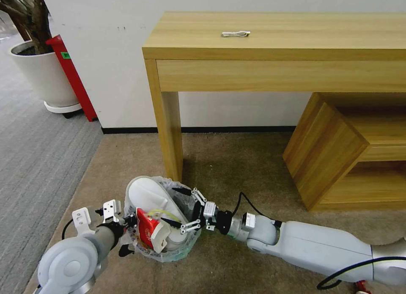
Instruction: Pick up the trash bin and place the garbage on the floor into it.
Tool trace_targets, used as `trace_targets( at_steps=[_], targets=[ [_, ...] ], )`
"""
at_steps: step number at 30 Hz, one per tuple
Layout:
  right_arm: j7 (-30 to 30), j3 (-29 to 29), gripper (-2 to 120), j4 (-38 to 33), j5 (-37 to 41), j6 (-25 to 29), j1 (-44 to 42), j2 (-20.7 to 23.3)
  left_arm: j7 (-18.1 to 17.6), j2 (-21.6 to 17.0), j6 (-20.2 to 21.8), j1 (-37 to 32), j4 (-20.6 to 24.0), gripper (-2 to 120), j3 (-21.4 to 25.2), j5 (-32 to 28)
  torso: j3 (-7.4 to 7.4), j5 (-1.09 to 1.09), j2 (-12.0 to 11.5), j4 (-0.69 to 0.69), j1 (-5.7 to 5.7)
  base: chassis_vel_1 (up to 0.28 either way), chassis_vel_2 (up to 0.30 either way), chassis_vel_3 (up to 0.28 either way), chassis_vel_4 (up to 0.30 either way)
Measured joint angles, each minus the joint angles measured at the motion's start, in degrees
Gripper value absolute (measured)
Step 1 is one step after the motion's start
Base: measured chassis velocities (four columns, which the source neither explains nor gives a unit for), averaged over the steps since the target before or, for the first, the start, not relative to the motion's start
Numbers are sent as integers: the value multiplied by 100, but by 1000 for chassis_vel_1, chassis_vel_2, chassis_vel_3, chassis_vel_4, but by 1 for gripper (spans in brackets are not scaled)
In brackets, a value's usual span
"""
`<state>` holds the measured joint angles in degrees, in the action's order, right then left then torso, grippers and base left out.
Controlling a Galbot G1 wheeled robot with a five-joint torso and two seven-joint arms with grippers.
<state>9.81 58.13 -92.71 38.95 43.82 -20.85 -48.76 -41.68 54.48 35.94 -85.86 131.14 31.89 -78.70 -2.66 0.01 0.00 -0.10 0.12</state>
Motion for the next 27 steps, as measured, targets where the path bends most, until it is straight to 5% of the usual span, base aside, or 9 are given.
trace_targets(
  at_steps=[17, 27],
  targets=[
    [72, -100, 89, 198, -69, 85, -177, 43, -124, -88, -18, -49, 178, 0, 126, -231, 0, -1, 0, 0, 0, 0, 0, 0, 0],
    [-64, -334, 89, -157, -22, 31, -179, 69, -24, 41, -19, -33, -82, 0, 14, -16, 0, -2, 0, -1, 0, 0, 0, 0, 0]
  ],
)
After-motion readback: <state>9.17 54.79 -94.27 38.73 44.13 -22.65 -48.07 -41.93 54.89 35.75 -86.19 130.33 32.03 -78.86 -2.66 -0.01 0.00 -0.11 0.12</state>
